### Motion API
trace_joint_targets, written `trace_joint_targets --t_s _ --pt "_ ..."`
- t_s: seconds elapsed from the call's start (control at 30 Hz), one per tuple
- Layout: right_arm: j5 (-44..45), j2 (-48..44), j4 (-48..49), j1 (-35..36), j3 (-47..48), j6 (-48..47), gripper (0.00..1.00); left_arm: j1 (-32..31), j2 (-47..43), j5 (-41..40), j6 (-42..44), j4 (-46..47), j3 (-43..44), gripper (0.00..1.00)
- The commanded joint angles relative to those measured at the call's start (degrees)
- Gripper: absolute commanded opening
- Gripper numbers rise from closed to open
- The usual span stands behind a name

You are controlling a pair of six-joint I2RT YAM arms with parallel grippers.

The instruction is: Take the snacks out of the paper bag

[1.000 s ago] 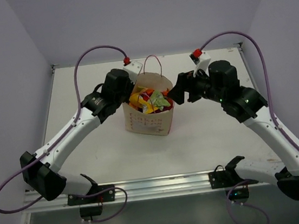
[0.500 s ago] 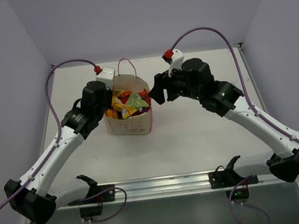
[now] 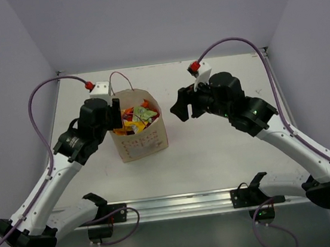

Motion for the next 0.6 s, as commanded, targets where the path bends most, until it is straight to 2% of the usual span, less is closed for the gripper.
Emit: trace_joint_targets --t_s 0.0,0.07,0.23,0.37,0.57 --pt "-1.4 -2.1 0.5 0.2 -0.8 0.2 0.73 -0.1 -1.8 -2.9 1.9 2.8 3.2 0.69" --pt "-1.4 -3.2 0.0 0.2 -1.4 -0.2 0.74 0.0 -2.2 -3.8 7.0 3.7 4.0 0.80" --pt "-2.1 -5.9 0.2 0.2 -3.5 -1.9 0.75 3.8 -2.0 1.1 22.5 12.4 4.1 0.84" --pt "-3.6 -7.1 -0.2 0.2 -5.0 -2.7 0.77 10.2 3.4 16.4 28.0 15.2 8.2 0.84" --pt "-5.9 -9.3 0.3 0.2 -7.5 -3.2 0.78 17.6 12.8 32.2 31.5 13.3 13.4 0.80"
